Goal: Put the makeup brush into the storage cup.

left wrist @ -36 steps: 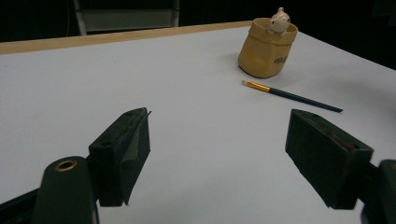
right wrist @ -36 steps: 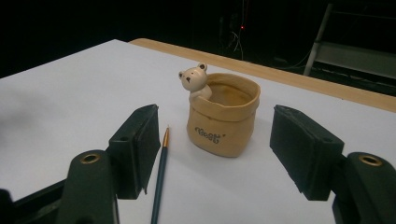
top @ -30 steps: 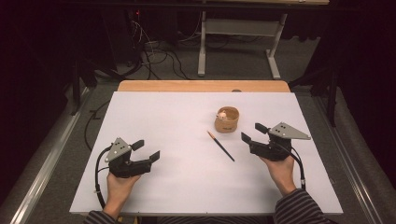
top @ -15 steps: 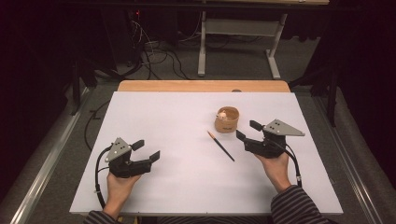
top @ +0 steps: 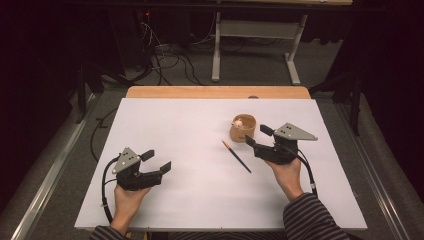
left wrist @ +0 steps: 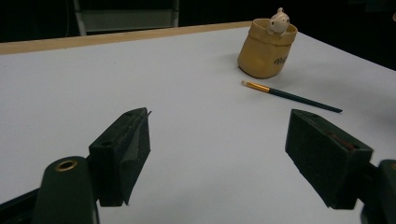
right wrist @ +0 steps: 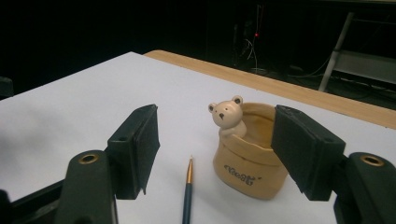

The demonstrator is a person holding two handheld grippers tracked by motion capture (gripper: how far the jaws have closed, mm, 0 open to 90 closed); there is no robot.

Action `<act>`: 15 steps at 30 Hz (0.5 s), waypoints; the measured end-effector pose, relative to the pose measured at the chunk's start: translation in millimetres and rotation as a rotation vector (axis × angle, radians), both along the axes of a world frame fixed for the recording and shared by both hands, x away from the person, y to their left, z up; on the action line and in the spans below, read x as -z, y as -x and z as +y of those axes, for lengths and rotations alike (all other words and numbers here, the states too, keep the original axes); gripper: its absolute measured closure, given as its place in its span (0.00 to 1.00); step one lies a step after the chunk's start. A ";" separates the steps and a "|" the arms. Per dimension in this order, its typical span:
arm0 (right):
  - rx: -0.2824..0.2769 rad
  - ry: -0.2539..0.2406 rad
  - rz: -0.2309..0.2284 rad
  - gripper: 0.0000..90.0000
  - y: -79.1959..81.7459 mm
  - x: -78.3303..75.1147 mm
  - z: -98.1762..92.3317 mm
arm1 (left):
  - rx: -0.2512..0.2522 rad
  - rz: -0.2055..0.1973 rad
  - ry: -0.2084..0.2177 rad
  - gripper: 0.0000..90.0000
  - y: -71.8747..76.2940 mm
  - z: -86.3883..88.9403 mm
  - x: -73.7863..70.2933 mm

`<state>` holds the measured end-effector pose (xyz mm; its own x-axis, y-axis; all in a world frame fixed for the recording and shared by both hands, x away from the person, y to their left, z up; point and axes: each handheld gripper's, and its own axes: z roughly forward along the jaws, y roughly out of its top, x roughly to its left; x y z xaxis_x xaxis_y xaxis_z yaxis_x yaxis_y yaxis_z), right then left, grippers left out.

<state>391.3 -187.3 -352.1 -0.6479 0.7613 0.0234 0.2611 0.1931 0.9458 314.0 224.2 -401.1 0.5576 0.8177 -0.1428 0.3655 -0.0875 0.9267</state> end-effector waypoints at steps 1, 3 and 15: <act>-0.002 0.000 0.000 0.38 -0.8 -0.2 1.5 | 0.000 0.000 -0.001 0.25 0.1 0.0 0.0; -0.007 0.000 0.000 0.38 -2.6 -0.4 4.8 | 0.001 0.000 -0.001 0.25 0.2 0.1 -0.1; -0.006 -0.004 -0.004 0.38 -10.8 -4.7 21.7 | 0.005 -0.003 -0.001 0.25 0.7 -0.4 -0.3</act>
